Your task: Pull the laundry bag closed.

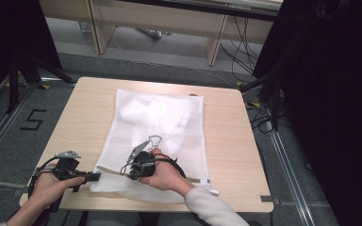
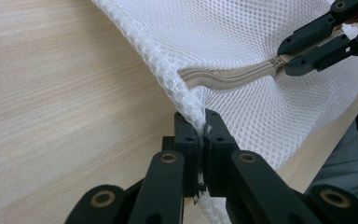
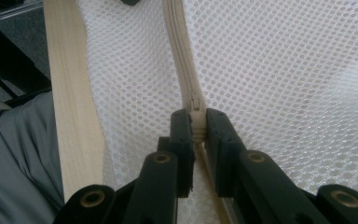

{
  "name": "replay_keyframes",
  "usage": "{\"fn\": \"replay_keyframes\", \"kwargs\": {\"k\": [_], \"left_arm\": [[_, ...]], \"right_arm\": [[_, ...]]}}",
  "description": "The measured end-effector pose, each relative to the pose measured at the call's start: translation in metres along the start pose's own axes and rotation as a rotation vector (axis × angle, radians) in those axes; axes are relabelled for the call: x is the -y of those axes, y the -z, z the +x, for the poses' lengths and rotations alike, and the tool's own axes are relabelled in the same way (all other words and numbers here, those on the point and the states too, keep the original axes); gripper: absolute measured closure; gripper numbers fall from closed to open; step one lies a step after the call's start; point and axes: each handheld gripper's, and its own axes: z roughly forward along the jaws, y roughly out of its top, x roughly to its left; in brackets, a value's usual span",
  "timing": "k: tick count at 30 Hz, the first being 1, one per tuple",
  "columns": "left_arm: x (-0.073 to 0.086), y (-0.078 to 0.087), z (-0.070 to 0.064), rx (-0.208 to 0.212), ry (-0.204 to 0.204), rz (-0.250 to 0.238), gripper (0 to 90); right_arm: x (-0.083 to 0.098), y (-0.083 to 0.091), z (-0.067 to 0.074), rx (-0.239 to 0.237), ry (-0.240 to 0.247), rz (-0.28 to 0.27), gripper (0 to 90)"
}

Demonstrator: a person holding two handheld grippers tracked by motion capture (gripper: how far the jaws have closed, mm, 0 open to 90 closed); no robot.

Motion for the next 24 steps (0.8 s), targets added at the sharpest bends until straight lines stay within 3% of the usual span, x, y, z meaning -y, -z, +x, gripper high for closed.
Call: {"fn": "replay_keyframes", "kwargs": {"k": [5, 7, 9, 13, 16, 24], "left_arm": [[0.0003, -0.0004, 0.0001, -0.002, 0.001, -0.005, 85.7], [-0.0003, 0.0006, 0.0008, 0.006, 0.000, 0.014, 85.8], [0.0004, -0.0004, 0.0002, 0.000, 0.002, -0.006, 85.8], [-0.0004, 0.0009, 0.0011, 0.004, -0.002, 0.016, 85.7], [0.0004, -0.0007, 0.0000, -0.003, 0.001, -0.007, 85.8], [-0.0003, 0.0005, 0.0005, -0.002, -0.001, 0.013, 85.8]], "right_arm": [[0.0004, 0.0011, 0.0006, 0.001, 0.002, -0.002, 82.4], [0.0006, 0.0013, -0.0011, 0.007, 0.025, -0.004, 82.4], [0.0021, 0.0027, -0.0020, 0.007, 0.022, -0.001, 82.5], [0.0054, 0.0056, -0.0028, 0.014, 0.003, 0.003, 82.4], [0.0069, 0.0075, -0.0023, 0.007, -0.016, 0.007, 82.4], [0.0071, 0.0077, -0.0029, 0.011, -0.005, -0.002, 82.4]]}}
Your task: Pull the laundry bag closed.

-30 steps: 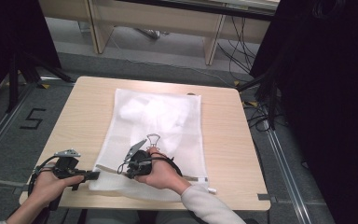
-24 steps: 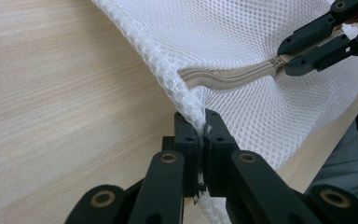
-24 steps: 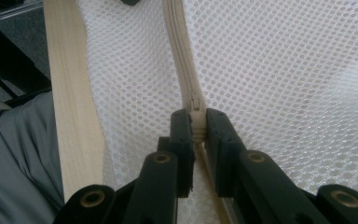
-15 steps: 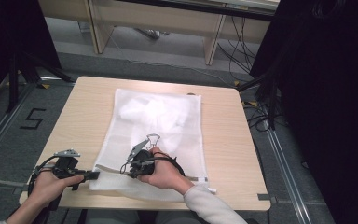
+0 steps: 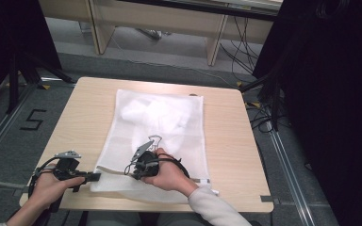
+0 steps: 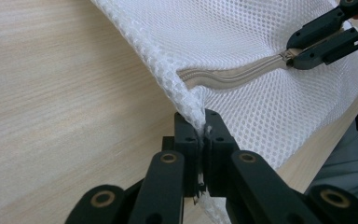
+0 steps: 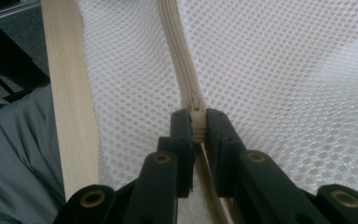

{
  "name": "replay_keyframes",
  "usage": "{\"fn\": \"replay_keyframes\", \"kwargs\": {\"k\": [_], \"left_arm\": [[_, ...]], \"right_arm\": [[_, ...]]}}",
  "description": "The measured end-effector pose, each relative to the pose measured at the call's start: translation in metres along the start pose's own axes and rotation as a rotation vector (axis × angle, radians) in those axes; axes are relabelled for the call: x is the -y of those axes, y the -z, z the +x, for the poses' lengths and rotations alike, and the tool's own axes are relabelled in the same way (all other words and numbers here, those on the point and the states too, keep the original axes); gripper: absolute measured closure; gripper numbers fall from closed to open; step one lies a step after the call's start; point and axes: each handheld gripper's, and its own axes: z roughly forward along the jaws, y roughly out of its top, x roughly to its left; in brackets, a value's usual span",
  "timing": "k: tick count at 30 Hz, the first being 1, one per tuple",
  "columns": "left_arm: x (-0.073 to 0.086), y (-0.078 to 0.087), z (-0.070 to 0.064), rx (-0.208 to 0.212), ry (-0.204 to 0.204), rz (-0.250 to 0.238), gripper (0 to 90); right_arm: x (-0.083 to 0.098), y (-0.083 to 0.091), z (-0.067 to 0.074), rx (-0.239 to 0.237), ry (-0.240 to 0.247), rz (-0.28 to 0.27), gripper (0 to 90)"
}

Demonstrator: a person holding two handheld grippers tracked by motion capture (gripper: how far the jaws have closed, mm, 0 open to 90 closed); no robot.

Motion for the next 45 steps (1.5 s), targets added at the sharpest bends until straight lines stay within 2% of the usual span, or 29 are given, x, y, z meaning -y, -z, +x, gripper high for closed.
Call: {"fn": "replay_keyframes", "kwargs": {"k": [7, 11, 16, 18, 20, 21, 22, 27, 32, 35, 45], "left_arm": [[0.000, 0.000, 0.000, 0.007, 0.001, 0.004, 85.8], [0.000, 0.000, 0.000, 0.009, 0.003, 0.003, 85.7], [0.000, 0.000, 0.000, 0.009, 0.005, 0.000, 85.7], [0.000, 0.000, 0.000, 0.009, 0.003, 0.002, 85.8], [0.000, 0.000, 0.001, 0.010, 0.003, 0.003, 85.7], [0.000, 0.000, 0.001, 0.010, -0.001, 0.006, 85.7], [0.000, 0.000, 0.001, 0.009, -0.001, 0.006, 85.7], [0.000, 0.000, 0.000, 0.009, 0.003, 0.004, 85.7], [0.000, 0.001, 0.001, 0.008, -0.002, 0.007, 85.7], [0.000, 0.000, 0.001, 0.008, 0.000, 0.005, 85.7], [0.000, 0.000, 0.001, 0.004, 0.000, 0.011, 85.7]], "right_arm": [[0.002, 0.002, 0.000, 0.001, -0.014, 0.011, 82.5], [0.002, 0.002, -0.001, -0.008, -0.005, 0.002, 82.4], [0.003, 0.003, -0.002, 0.002, 0.010, 0.003, 82.5], [0.003, 0.004, -0.001, -0.002, -0.012, 0.007, 82.5], [0.004, 0.005, -0.002, 0.000, -0.001, 0.007, 82.5], [0.005, 0.006, -0.002, 0.001, -0.018, 0.014, 82.5], [0.006, 0.006, -0.003, 0.006, -0.007, 0.006, 82.5], [0.008, 0.008, -0.003, -0.007, -0.018, 0.010, 82.5], [0.008, 0.009, -0.004, 0.002, -0.023, 0.014, 82.5], [0.010, 0.010, -0.005, -0.001, -0.010, 0.007, 82.5], [0.015, 0.015, -0.006, 0.002, -0.045, 0.017, 82.4]]}}
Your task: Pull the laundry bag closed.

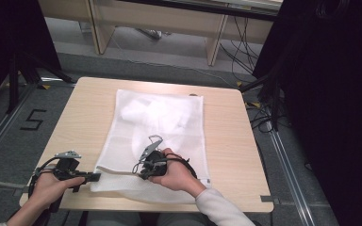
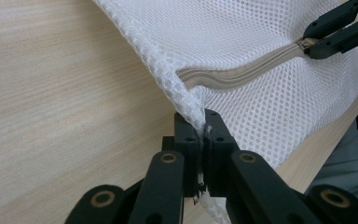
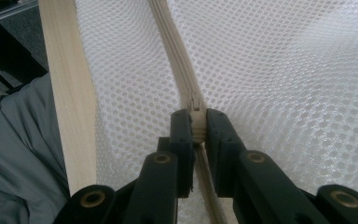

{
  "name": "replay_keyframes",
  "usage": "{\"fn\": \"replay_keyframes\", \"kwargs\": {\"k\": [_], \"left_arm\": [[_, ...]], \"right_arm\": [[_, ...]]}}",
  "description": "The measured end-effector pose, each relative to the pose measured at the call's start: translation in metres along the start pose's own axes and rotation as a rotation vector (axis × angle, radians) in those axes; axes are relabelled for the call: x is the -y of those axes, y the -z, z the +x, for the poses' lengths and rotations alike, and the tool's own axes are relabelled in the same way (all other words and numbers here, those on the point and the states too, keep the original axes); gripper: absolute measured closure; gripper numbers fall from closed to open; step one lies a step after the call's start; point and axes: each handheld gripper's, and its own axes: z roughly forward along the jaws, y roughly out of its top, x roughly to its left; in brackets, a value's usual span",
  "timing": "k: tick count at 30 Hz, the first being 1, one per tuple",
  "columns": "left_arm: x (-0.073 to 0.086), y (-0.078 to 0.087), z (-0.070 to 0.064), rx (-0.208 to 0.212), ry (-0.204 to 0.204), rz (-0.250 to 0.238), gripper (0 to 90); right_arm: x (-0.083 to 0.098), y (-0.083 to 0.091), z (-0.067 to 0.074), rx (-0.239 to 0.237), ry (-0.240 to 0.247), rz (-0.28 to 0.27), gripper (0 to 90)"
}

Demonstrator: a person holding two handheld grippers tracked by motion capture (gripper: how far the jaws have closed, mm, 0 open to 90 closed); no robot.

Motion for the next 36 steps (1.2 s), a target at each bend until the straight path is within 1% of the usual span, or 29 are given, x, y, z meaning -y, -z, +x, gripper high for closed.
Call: {"fn": "replay_keyframes", "kwargs": {"k": [4, 13, 15, 16, 17, 18, 19, 20, 25, 27, 29, 30, 36], "left_arm": [[0.0002, -0.0001, 0.0000, -0.001, -0.001, 0.001, 85.7], [0.0002, -0.0006, -0.0005, 0.002, -0.001, -0.001, 85.7], [0.0004, -0.0007, -0.0002, -0.005, -0.002, 0.001, 85.7], [0.0012, -0.0020, -0.0006, -0.005, 0.005, -0.020, 85.7], [0.0013, -0.0022, -0.0009, -0.005, 0.007, -0.024, 85.7], [0.0011, -0.0018, -0.0008, -0.007, 0.001, -0.018, 85.7], [0.0003, -0.0012, -0.0008, 0.000, 0.000, -0.001, 85.7], [0.0004, -0.0013, -0.0007, 0.002, 0.000, -0.001, 85.8], [0.0003, -0.0009, -0.0007, 0.003, 0.001, -0.001, 85.7], [0.0004, -0.0010, -0.0006, 0.004, 0.001, 0.000, 85.7], [0.0012, -0.0024, -0.0011, 0.002, 0.005, -0.024, 85.7], [0.0006, -0.0014, -0.0010, 0.000, 0.003, -0.007, 85.7], [0.0004, -0.0013, -0.0009, 0.010, 0.002, -0.002, 85.8]], "right_arm": [[0.0012, 0.0011, -0.0031, 0.008, 0.028, -0.013, 82.4], [0.0031, 0.0045, -0.0030, 0.005, 0.019, -0.017, 82.5], [0.0033, 0.0050, -0.0033, 0.004, 0.019, -0.015, 82.5], [0.0039, 0.0051, -0.0034, 0.009, 0.023, -0.009, 82.5], [0.0059, 0.0060, -0.0045, 0.009, 0.008, -0.013, 82.5], [0.0059, 0.0060, -0.0045, 0.009, 0.008, -0.013, 82.5], [0.0063, 0.0066, -0.0048, 0.007, 0.008, -0.009, 82.5], [0.0068, 0.0064, -0.0052, 0.006, 0.014, -0.016, 82.5], [0.0066, 0.0080, -0.0046, 0.004, 0.015, -0.012, 82.5], [0.0068, 0.0080, -0.0051, 0.004, 0.020, -0.018, 82.5], [0.0069, 0.0097, -0.0046, 0.001, 0.013, -0.013, 82.5], [0.0071, 0.0094, -0.0044, 0.003, 0.013, -0.016, 82.5], [0.0078, 0.0097, -0.0049, 0.000, 0.014, -0.011, 82.5]]}}
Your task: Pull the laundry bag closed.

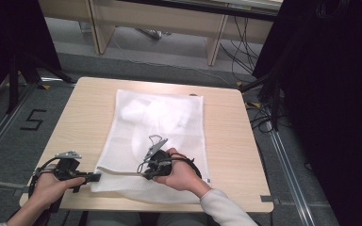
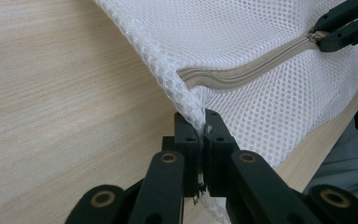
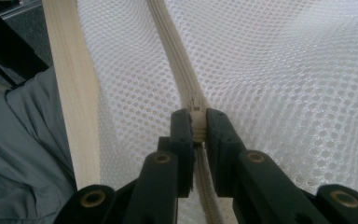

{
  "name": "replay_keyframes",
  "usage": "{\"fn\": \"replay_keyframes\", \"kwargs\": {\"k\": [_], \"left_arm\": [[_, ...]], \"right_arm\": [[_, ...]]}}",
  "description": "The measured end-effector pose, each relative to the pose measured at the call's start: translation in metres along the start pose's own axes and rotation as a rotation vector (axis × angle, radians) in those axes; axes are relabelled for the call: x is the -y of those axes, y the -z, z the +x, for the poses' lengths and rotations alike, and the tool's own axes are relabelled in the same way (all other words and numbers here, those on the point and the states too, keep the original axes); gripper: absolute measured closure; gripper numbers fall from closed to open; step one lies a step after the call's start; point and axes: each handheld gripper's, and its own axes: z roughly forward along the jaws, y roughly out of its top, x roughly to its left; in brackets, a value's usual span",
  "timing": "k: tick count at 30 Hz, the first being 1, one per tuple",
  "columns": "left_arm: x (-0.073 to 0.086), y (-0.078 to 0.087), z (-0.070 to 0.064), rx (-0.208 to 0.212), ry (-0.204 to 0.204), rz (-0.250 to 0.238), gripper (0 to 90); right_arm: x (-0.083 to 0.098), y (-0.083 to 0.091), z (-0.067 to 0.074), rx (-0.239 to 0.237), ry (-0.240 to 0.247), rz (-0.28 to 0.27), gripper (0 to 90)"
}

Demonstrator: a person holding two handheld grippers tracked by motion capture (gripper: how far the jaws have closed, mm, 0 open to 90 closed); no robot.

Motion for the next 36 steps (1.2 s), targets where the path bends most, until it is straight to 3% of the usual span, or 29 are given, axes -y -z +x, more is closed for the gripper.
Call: {"fn": "replay_keyframes", "kwargs": {"k": [19, 21, 22, 23, 25, 32, 36], "left_arm": [[0.000, 0.001, 0.000, -0.026, -0.009, 0.005, 85.8], [0.000, 0.001, 0.000, -0.033, -0.008, 0.002, 85.9], [0.000, 0.003, 0.002, -0.055, -0.046, 0.032, 86.0], [-0.001, 0.003, 0.003, -0.066, -0.057, 0.042, 86.0], [0.000, 0.001, 0.001, -0.070, -0.022, 0.003, 86.0], [0.000, 0.002, 0.002, -0.049, -0.013, 0.007, 85.9], [0.000, 0.002, 0.001, -0.046, -0.018, 0.009, 86.0]], "right_arm": [[-0.007, -0.001, -0.001, -0.013, -0.089, -0.018, 82.4], [-0.007, 0.003, -0.001, -0.014, -0.089, -0.007, 82.5], [-0.006, 0.004, 0.000, 0.000, -0.058, 0.022, 82.6], [-0.006, 0.004, 0.000, 0.000, -0.058, 0.022, 82.6], [-0.004, 0.006, -0.001, -0.004, -0.073, 0.028, 82.6], [0.000, 0.007, -0.001, -0.003, -0.086, 0.026, 82.5], [0.001, 0.007, -0.003, -0.011, -0.064, 0.019, 82.5]]}}
